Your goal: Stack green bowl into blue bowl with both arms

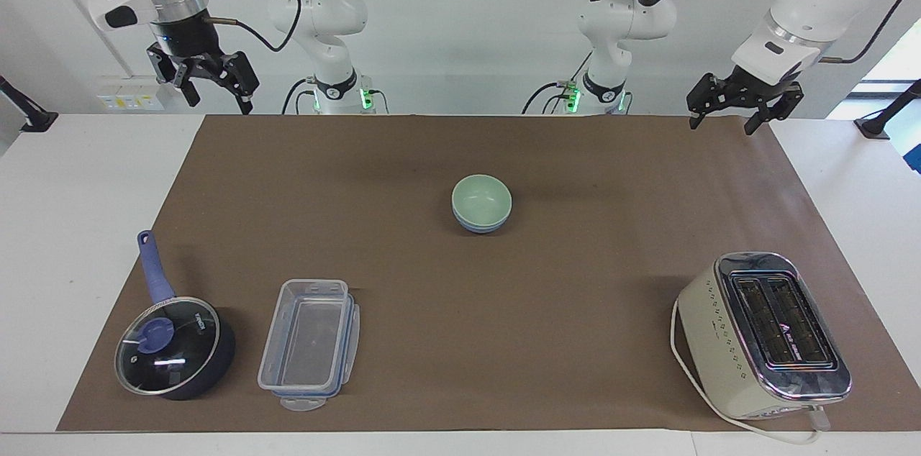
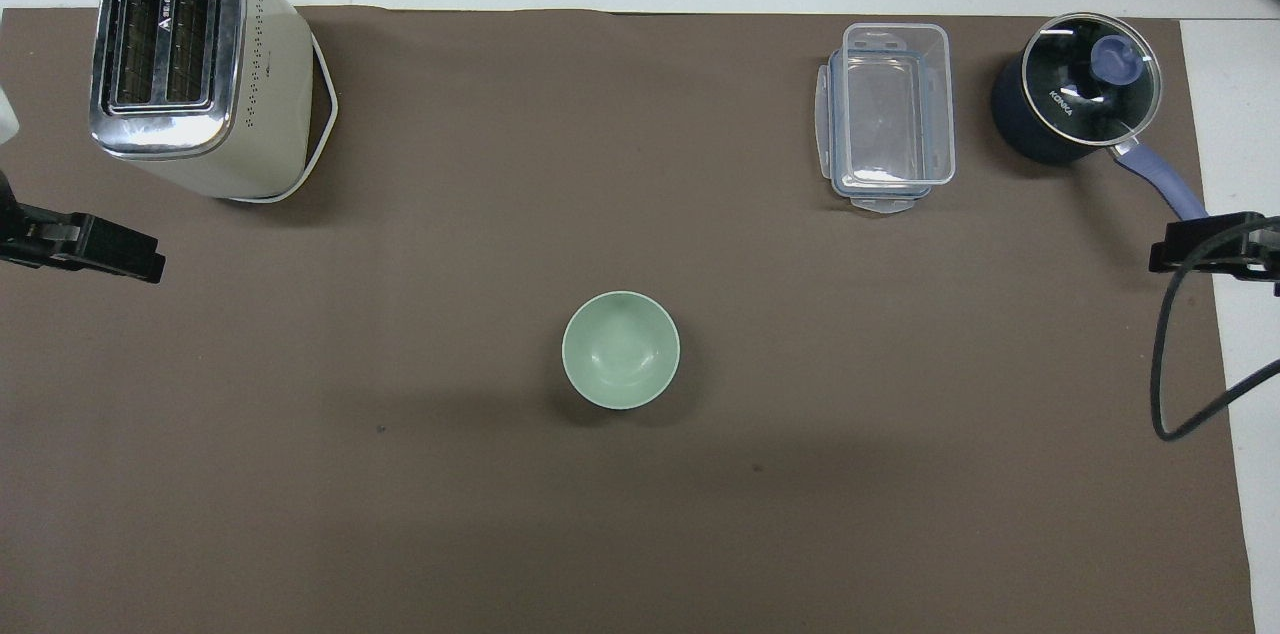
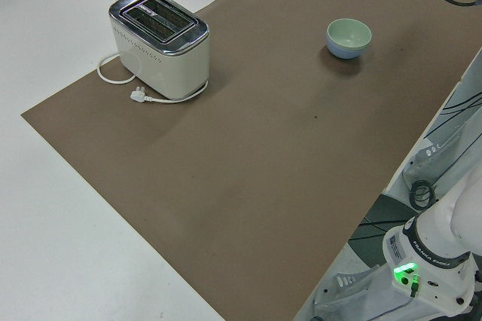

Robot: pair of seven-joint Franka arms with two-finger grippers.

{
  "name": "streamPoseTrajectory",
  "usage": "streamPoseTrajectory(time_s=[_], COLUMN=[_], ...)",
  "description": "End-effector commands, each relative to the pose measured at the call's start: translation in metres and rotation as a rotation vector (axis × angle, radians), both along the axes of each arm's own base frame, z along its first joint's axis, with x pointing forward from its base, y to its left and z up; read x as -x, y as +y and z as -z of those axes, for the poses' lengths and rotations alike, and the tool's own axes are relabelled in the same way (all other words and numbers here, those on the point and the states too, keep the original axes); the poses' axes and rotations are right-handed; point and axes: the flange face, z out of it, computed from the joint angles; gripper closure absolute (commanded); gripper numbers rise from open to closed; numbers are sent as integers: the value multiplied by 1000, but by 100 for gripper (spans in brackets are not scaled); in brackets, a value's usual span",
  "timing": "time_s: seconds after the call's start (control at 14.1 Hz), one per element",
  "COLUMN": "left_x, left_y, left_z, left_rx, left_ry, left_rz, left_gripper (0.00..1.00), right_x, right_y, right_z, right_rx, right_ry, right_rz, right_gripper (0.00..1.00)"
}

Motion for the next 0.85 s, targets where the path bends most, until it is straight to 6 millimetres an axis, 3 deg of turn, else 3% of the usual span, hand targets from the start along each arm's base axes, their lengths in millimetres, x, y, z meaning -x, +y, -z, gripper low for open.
streamPoseTrajectory(time_s=[0.0, 0.28, 0.57, 0.78], left_x=[5, 5, 5, 5], left_y=[2, 2, 2, 2], left_z=[-1, -1, -1, 0], left_rx=[13, 13, 13, 13], left_ry=[-16, -16, -16, -13], left_rz=[-17, -17, -17, -17], left_gripper=[0, 0, 0, 0], right_x=[2, 15, 14, 0], right_y=[4, 6, 1, -4], right_z=[7, 16, 13, 2], right_rx=[-6, -39, -23, -20], right_ry=[19, 49, 79, 94], right_rz=[-22, -20, -55, -47], right_gripper=[0, 0, 0, 0])
